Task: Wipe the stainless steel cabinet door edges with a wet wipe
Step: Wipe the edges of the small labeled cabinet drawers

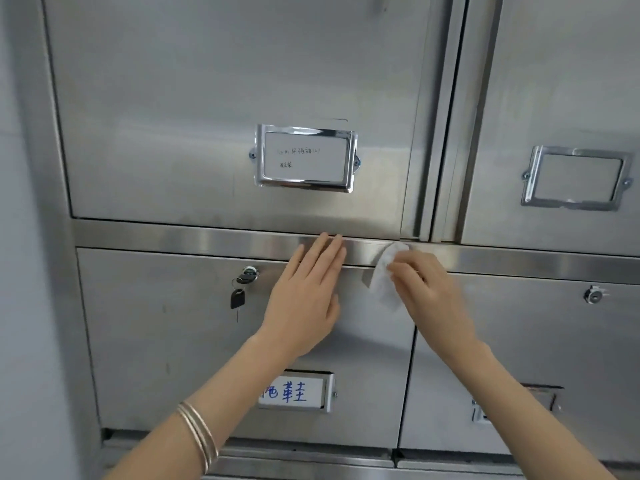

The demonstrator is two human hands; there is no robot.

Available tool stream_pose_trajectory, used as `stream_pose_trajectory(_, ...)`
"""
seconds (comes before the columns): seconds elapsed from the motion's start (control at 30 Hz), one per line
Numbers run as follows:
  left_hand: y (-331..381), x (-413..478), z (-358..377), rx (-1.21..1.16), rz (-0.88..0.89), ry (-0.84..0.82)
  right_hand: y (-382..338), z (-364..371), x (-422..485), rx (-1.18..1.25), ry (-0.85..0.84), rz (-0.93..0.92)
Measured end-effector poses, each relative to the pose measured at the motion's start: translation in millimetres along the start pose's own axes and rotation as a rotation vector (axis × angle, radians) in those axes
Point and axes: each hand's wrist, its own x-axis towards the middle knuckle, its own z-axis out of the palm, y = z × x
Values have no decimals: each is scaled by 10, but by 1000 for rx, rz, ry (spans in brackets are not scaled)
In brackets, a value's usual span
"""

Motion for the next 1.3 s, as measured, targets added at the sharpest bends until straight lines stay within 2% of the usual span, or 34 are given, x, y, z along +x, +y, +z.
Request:
stream_pose_trajectory(0.13, -149, -432, -145, 51, -47, -64, 58, 144, -105, 110, -15, 42)
stream_pose_trajectory(0.27, -201, -773, -288, 76, -111, -109, -12, 169, -11, 104, 100, 46)
stream_pose_trajectory(0.37, -176, -1006, -351, 44, -137, -134, -290, 203, -35, 91, 148, -21)
stream_pose_trajectory(0.47, -150, -1276, -340, 1, -123, -146, -659, 267, -262, 182, 165, -23)
stream_pose_trajectory(0.77, -562, -2281, 63, -24, -124, -237, -1359, 618, -1191, 233, -43, 58)
stream_pose_trajectory(1.0, -1137, -2951, 518, -81, -228, -450, -1983, 1140, -1682, 228, -237, 68)
stream_pose_trajectory(1.2, -1489, -3453, 878, -134, -333, -630, -2612, 1770, -1813, 268, -274, 94)
stream_pose_trajectory(1.3, -1695, -3620, 979, -155, -394, -665, -2925, 2100, -1727, 304, -281, 57)
